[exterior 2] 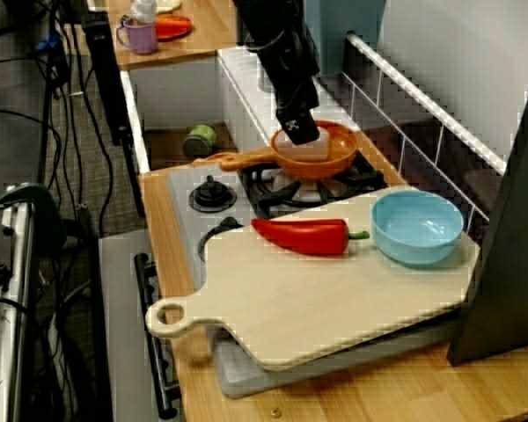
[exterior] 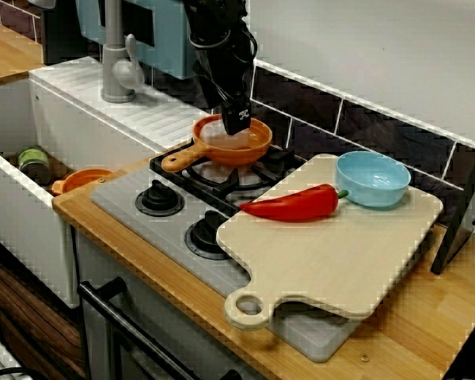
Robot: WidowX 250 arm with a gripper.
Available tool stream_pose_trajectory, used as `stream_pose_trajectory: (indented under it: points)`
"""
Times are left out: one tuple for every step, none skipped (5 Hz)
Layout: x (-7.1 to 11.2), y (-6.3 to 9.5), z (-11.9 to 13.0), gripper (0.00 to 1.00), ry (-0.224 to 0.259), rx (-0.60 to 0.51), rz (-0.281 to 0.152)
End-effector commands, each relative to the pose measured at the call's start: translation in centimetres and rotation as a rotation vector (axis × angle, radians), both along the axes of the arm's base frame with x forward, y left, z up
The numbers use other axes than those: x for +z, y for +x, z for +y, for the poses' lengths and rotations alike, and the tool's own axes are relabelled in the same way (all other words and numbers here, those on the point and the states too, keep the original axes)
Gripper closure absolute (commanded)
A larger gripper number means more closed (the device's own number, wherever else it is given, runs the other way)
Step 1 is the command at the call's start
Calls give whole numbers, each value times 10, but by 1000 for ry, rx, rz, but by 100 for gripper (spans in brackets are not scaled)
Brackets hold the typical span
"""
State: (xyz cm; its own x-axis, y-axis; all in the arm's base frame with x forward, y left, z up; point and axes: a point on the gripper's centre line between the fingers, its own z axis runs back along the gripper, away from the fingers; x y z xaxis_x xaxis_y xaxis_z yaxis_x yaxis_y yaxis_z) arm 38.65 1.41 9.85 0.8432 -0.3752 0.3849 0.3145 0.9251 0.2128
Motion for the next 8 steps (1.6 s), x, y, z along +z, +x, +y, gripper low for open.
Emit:
stream_pose_trajectory:
  points:
    - [1, -2, -4, 0, 0, -1, -11]
    - [-10, 3, -4, 0, 13, 0, 3]
    - [-10, 7, -1, 0, 10, 8, 4]
    - [-8, 8, 2, 100, -4, 21, 1]
    - [-3, 8, 5, 100, -10, 24, 7]
    - [9, 9, 7, 100, -20, 28, 4]
    - [19, 7, 1, 100, -35, 9, 0]
    - [23, -1, -17, 100, -50, -29, -25]
